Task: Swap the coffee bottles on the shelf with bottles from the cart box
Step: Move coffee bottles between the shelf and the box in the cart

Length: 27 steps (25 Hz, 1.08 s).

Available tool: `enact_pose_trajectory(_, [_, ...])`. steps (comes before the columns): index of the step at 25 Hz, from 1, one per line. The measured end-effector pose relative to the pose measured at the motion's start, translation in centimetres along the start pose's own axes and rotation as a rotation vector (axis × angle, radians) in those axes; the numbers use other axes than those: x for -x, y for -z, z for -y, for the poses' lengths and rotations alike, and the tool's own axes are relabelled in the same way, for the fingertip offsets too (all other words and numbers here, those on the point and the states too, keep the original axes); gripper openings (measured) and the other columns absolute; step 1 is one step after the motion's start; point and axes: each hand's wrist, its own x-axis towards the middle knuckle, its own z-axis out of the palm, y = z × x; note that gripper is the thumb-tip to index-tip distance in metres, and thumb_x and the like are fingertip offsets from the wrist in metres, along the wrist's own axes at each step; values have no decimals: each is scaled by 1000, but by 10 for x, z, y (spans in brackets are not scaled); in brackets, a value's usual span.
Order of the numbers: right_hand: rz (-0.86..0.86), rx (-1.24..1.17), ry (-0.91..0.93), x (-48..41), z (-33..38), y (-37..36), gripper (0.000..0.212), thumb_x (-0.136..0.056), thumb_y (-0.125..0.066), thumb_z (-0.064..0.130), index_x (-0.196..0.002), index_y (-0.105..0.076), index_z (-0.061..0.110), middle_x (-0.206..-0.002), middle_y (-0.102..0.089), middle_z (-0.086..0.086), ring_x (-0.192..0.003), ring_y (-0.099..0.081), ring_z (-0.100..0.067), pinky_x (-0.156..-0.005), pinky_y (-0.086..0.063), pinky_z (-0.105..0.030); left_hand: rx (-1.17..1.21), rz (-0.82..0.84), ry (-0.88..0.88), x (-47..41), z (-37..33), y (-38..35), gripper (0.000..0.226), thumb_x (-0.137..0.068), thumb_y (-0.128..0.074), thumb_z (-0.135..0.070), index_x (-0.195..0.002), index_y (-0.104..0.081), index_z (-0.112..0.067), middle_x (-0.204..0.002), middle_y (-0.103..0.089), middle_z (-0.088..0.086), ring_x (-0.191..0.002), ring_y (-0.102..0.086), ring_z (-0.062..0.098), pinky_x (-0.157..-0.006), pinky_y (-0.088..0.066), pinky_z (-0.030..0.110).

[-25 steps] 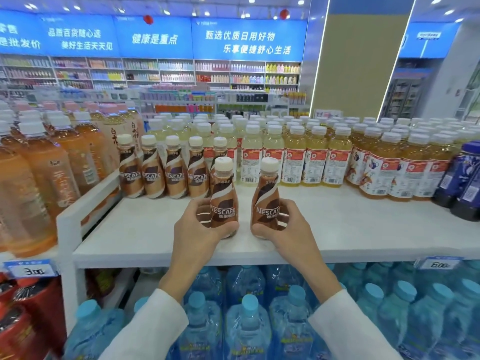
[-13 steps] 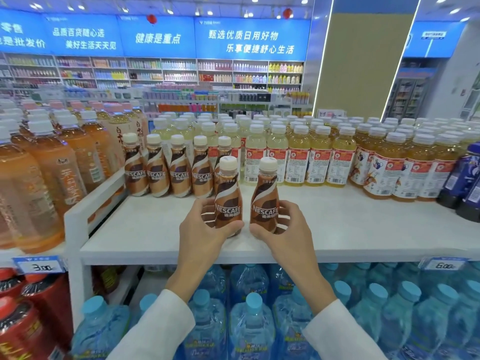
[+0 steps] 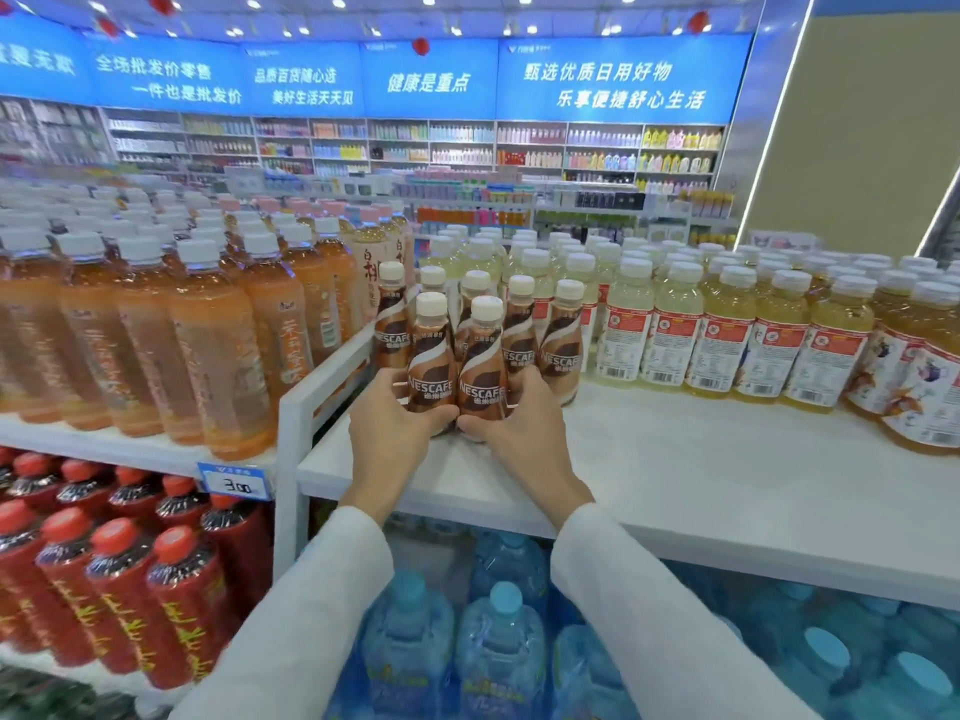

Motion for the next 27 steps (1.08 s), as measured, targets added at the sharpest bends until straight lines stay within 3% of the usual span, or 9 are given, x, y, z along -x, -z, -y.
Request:
enact_pose_trajectory(4, [4, -36, 16, -20, 10, -44, 61, -63, -89, 35, -105, -46, 26, -109, -60, 2, -99, -61, -16, -86, -54, -35, -87, -107, 30, -26, 11, 13, 66, -60, -88, -46, -119, -69, -23, -111, -71, -2, -106, -65, 18, -93, -54, 38])
enact_pose_trajectory(7, [-22, -59, 3, -26, 15, -64, 59, -67, -88, 32, -107, -46, 22, -112, -55, 0, -101, -59, -18, -87, -52, -34, -94, -180, 43, -31, 7, 12, 50, -71, -89, -26, -116, -71, -15, -109, -75, 5, -104, -69, 23, -94, -55, 43])
enact_pose_trajectory(10, [-42, -37, 15, -31, 15, -77, 59, -69, -87, 33, -110, -46, 21, -115, -51, 0, -105, -55, -19, -91, -49, -35, -97, -225, 71, -35, 10, 11, 54, -76, -85, -27, -122, -61, -12, -117, -70, 8, -112, -64, 29, -100, -51, 49])
enact_pose_trajectory(16, [-44, -28, 32, -39, 16, -90, 58, -68, -87, 35, -108, -47, 22, -117, -54, -1, -106, -56, -20, -92, -50, -37, -204, -208, 99, -46, 18, 13, 45, -85, -78, -33, -119, -62, -9, -116, -69, 17, -113, -61, 38, -92, -50, 46])
enact_pose_trajectory(27, [-41, -26, 22, -41, 14, -93, 60, -71, -86, 37, -113, -46, 23, -121, -53, -1, -112, -55, -20, -96, -50, -40, -223, -238, -22, -47, 24, 9, 35, -90, -73, -25, -121, -68, -11, -120, -71, 9, -115, -63, 30, -101, -48, 39])
